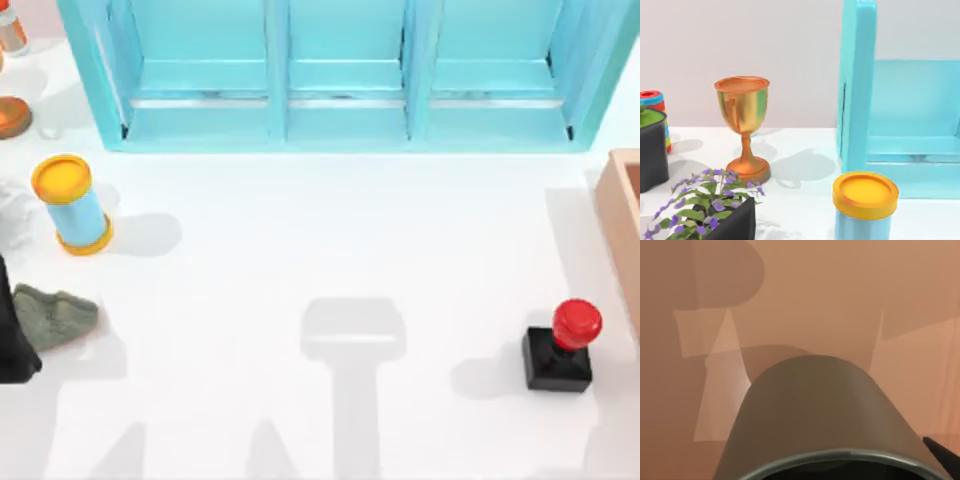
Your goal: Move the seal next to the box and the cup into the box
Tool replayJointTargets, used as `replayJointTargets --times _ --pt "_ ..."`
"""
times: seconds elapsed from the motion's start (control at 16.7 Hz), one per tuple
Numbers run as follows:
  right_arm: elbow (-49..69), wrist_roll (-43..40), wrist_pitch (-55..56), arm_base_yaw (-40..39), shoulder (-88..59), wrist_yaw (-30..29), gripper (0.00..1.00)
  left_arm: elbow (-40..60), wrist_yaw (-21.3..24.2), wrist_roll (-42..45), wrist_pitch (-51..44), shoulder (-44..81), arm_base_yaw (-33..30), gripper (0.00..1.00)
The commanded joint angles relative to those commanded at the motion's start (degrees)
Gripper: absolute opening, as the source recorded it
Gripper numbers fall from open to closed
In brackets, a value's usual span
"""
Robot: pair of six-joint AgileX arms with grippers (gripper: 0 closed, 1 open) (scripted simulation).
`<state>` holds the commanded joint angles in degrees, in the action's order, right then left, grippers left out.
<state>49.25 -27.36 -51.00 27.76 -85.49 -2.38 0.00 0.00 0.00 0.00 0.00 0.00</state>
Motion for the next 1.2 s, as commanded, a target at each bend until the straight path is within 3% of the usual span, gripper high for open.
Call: replayJointTargets --times 0.66,1.2 --pt "0.0 0.0 0.0 0.0 0.0 0.0 0.98 0.0 0.0 0.0 0.0 0.0 0.0 1.00" --pt "0.0 0.0 0.0 0.0 0.0 0.0 1.00 0.0 0.0 0.0 0.0 0.0 0.0 1.00"
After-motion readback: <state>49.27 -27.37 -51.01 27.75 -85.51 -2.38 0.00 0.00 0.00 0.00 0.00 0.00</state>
